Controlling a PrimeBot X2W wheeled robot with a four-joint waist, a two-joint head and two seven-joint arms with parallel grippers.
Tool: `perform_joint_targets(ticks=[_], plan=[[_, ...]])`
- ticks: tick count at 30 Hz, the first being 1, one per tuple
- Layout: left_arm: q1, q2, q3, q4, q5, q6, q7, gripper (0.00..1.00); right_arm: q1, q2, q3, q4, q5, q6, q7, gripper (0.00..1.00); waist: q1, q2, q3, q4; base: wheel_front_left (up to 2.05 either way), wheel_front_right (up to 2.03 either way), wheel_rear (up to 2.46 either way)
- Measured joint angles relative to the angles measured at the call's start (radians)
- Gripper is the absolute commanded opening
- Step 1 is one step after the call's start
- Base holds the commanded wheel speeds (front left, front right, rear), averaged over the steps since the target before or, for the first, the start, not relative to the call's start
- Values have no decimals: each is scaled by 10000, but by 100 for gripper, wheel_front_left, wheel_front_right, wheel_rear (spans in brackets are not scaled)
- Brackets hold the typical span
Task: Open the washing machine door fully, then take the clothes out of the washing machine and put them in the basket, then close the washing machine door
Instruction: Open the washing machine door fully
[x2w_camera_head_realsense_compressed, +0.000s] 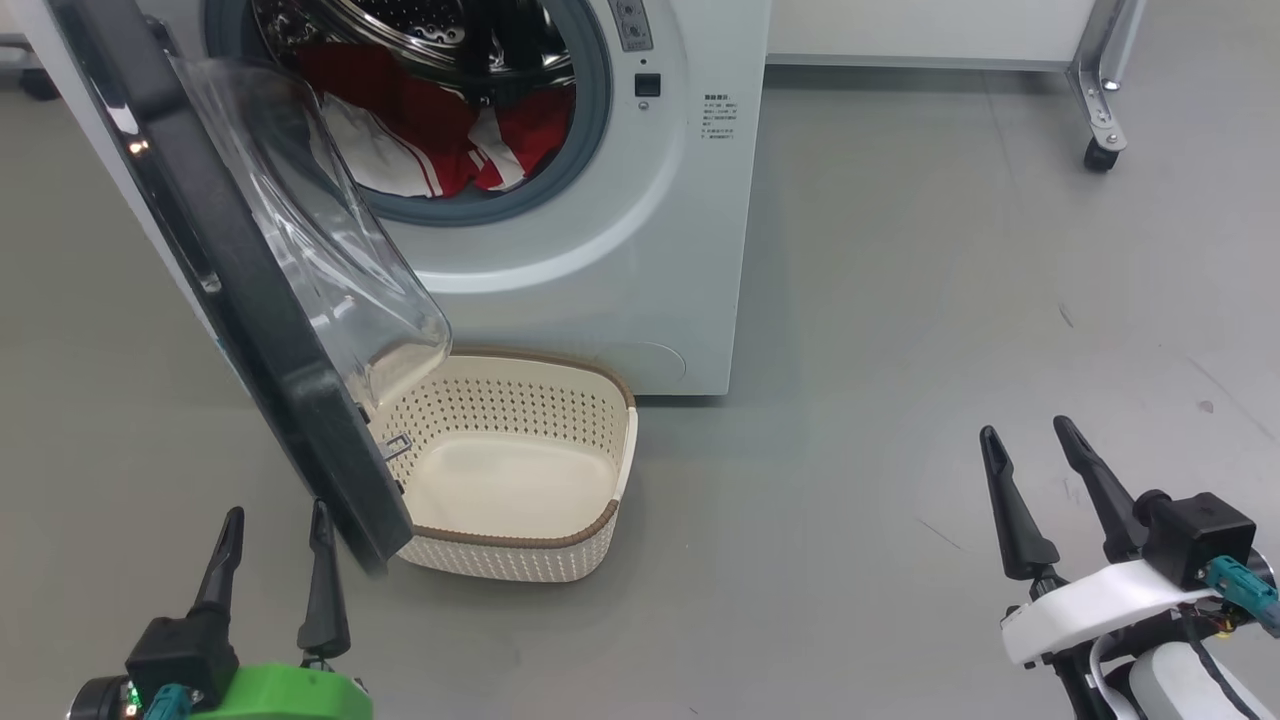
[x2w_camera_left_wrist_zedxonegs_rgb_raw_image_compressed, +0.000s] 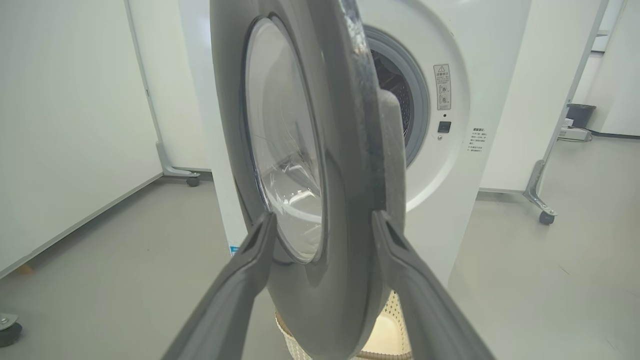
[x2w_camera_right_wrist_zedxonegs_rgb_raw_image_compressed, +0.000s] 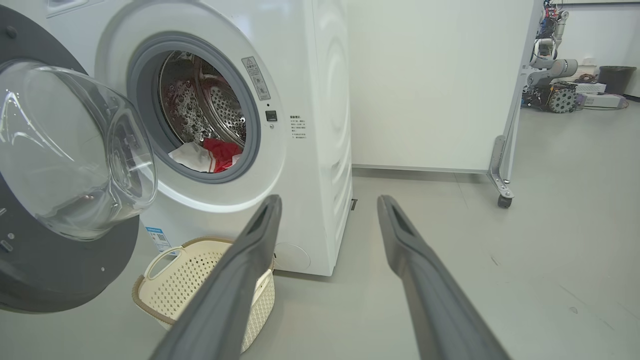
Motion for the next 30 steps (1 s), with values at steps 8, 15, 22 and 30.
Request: perform_joint_targets(ticks=[8,15,22,30], plan=[[-1,-19,4,17,10,-105,0,100,438,290,-642,-307,-493,-75,0,100,0,0,177,21,0,0,0],[-12,-27,-25,19,178,-167,0,100,788,525,-1047,-616,-880,-86,0,100,0,0,357,58,0,0,0],[-38,-38,-117,81,186,-230,0,100,868,742,-1269,-788,-1141,-86,0,100,0,0,575,104,0,0,0],[-83,-54,-155,130,199,-251,0,100,1029,915,-1446,-848,-1329,-75,0,100,0,0,634,182,0,0,0]])
